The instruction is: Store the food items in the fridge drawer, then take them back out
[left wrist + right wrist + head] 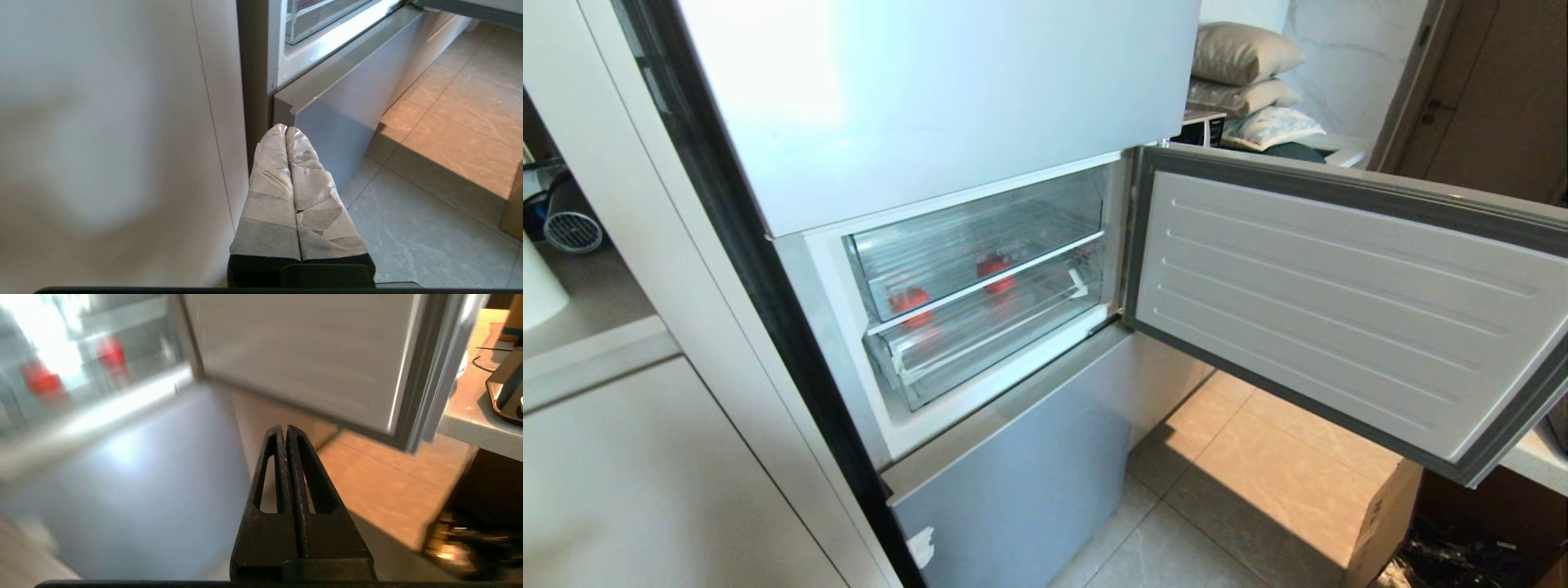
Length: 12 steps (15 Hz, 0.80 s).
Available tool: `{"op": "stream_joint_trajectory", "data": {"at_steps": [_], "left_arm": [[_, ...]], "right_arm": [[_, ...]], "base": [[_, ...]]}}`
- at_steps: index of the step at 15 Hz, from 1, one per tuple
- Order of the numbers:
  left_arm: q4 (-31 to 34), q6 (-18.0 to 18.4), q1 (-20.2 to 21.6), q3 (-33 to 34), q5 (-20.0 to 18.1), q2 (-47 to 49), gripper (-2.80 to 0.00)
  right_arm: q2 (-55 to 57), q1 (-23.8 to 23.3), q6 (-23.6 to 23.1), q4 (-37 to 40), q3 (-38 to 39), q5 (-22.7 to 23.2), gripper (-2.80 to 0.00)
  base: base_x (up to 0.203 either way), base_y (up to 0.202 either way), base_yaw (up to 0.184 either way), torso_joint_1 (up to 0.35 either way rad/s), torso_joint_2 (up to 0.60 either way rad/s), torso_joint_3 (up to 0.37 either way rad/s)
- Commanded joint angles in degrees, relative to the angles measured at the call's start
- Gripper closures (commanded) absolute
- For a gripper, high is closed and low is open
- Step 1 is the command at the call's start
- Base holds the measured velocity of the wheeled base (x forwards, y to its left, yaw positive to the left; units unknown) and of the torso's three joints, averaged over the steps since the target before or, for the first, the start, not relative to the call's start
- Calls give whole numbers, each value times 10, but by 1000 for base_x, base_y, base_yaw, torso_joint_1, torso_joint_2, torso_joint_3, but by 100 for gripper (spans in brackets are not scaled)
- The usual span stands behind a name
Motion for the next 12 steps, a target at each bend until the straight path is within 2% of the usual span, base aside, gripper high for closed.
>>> {"op": "stream_joint_trajectory", "data": {"at_steps": [1,2,3,4,5,6,8,9,10,12], "left_arm": [[1,0,1,0,0,0,0],[1,0,0,0,0,0,0],[0,-1,1,0,0,0,0],[1,-1,1,0,0,0,0],[1,0,1,0,0,0,0],[1,0,1,0,0,0,0],[0,0,0,0,0,0,0],[0,0,0,0,0,0,0],[0,-1,1,0,0,0,0],[1,0,1,0,0,0,0]], "right_arm": [[121,-15,120,-25,-68,-15,0],[186,-44,189,-46,-104,-30,0],[242,-92,236,-72,-126,-36,0],[282,-162,270,-103,-140,-31,0],[318,-251,295,-141,-144,-5,0],[344,-336,316,-173,-146,33,0],[404,-508,362,-229,-152,144,0],[450,-572,382,-254,-158,198,0],[503,-614,396,-280,-165,234,0],[603,-638,415,-344,-180,275,0]], "base": [[0,0,0,0,0,0],[0,0,0,0,0,0],[0,0,0,0,0,0],[0,0,0,0,0,0],[0,0,0,0,0,0],[0,0,0,0,0,0],[0,0,0,0,0,0],[0,0,0,0,0,0],[0,0,0,0,0,0],[0,0,0,0,0,0]]}}
